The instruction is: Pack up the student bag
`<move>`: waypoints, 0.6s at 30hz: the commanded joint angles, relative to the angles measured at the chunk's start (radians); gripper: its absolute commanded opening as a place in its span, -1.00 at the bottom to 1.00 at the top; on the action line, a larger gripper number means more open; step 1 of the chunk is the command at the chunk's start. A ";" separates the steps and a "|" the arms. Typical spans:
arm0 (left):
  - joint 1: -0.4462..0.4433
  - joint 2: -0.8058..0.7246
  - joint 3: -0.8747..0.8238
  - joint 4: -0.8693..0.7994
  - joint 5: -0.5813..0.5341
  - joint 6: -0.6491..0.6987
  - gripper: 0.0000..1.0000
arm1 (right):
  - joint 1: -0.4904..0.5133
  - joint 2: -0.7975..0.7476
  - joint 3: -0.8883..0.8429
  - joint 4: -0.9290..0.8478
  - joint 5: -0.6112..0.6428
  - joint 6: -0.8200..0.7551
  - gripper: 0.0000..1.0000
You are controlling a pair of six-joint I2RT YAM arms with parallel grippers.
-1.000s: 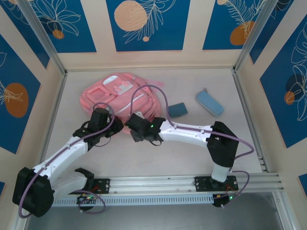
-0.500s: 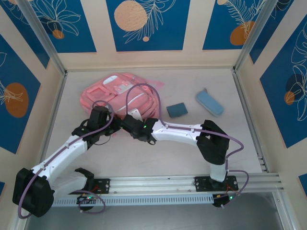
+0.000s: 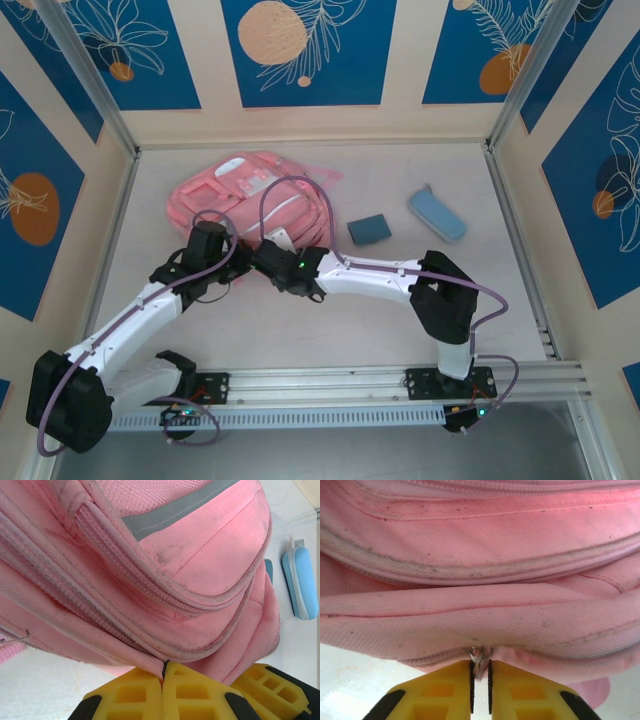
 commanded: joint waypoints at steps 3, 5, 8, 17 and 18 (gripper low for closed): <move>0.008 -0.023 0.047 0.033 0.010 0.001 -1.00 | -0.017 -0.006 -0.001 0.033 -0.008 0.003 -0.62; 0.008 -0.023 0.047 0.031 0.009 0.001 -1.00 | -0.025 -0.005 -0.006 0.041 -0.012 0.003 -0.73; 0.008 -0.024 0.045 0.028 0.005 0.003 -1.00 | -0.033 -0.009 -0.007 0.035 -0.002 0.009 -0.92; 0.014 -0.046 0.002 -0.013 -0.058 0.033 -1.00 | -0.071 -0.113 -0.112 0.006 -0.007 0.003 -1.00; 0.016 -0.052 -0.005 -0.023 -0.057 0.038 -1.00 | -0.086 -0.136 -0.142 0.023 -0.037 -0.016 -1.00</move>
